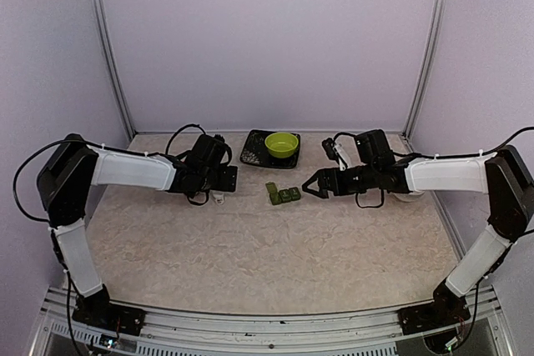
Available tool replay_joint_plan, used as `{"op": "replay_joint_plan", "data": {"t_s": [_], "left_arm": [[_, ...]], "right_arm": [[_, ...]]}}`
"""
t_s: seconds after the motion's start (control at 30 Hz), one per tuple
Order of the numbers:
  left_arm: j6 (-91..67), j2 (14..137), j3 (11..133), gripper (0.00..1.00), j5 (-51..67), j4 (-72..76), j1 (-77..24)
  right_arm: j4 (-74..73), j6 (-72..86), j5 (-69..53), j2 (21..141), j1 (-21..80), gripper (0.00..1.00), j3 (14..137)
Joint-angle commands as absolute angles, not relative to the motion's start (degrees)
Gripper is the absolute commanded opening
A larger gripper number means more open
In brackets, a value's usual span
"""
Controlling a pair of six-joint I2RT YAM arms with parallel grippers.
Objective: Sort the pills into containers
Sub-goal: Pick up the pill bottle from the center of the board.
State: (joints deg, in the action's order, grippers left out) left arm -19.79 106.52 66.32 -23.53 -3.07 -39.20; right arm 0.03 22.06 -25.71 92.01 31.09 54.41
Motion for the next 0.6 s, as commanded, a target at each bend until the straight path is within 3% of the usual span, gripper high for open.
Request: {"op": "replay_joint_plan", "data": {"t_s": [0.0,0.57], "left_arm": [[-20.75,106.53,65.01,0.82,-20.35,-3.47,-37.44],[-20.77,108.30,64.94,0.72,-18.33,-4.13,-37.06]], "right_arm": [[0.81,21.97,-26.22,90.60,32.07,0.95,53.46],[0.85,22.85,-25.75,91.24,32.78,0.94,53.56]]}}
